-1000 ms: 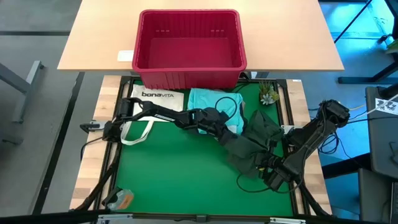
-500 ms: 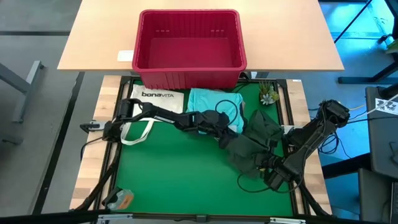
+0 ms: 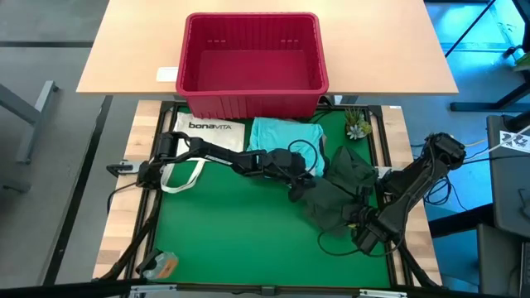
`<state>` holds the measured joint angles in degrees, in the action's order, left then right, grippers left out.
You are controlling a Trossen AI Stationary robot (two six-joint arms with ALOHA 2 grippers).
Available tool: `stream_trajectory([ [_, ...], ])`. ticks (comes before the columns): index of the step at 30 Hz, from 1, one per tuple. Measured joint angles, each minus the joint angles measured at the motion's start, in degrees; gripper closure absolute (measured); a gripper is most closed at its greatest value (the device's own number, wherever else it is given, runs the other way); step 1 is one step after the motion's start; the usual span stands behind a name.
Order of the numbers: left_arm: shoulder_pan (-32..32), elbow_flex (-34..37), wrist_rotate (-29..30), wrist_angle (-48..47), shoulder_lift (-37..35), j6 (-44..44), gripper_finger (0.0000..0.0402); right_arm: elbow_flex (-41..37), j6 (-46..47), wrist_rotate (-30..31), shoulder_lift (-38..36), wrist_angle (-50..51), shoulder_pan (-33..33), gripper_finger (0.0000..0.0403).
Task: Fold Laundry from Bin
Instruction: Fold the green polo shirt from the red laundry bin
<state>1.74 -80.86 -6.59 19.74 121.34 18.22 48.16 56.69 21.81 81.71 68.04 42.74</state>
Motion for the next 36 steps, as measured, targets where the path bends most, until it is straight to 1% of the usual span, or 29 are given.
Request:
stream_trajectory([
  [3,0.0,0.0,-0.04,1.67,-0.06,-3.46,0.0257,3.19,-0.01,-0.48,0.0,4.02,0.0,0.0197],
  [6,0.23,0.0,-0.09,2.25,-0.09,-6.17,0.0258,6.74,0.01,-0.42,0.0,6.49,0.0,0.0197],
  [9,0.69,0.0,-0.08,2.67,-0.09,-7.19,0.0258,9.44,0.0,-0.4,0.0,6.11,0.0,0.0198],
  [11,0.92,0.0,-0.09,2.65,-0.09,-7.18,0.0258,10.12,0.0,-0.05,0.0,3.2,0.0,0.0198],
  [14,1.03,0.0,-0.06,1.71,-0.09,-7.01,0.0259,9.62,-0.73,2.28,0.0,-4.79,0.0,0.0197],
  [18,0.92,0.0,-0.67,1.78,-0.09,-8.27,0.0259,8.04,-7.49,4.69,0.73,-14.67,0.0,0.0198],
  [22,0.62,0.0,-0.88,1.72,-0.09,-8.3,0.0259,7.52,-12.97,7.3,3.2,-20.42,0.0,0.0198],
  [27,0.48,0.0,-0.98,1.73,-0.09,-8.32,0.0259,7.52,-17.47,7.73,7.09,-23.74,0.0,0.0198],
  [36,0.46,0.0,-1.01,1.74,-0.09,-8.35,0.0259,7.48,-17.4,7.65,11.86,-22.77,0.0,0.0198],
])
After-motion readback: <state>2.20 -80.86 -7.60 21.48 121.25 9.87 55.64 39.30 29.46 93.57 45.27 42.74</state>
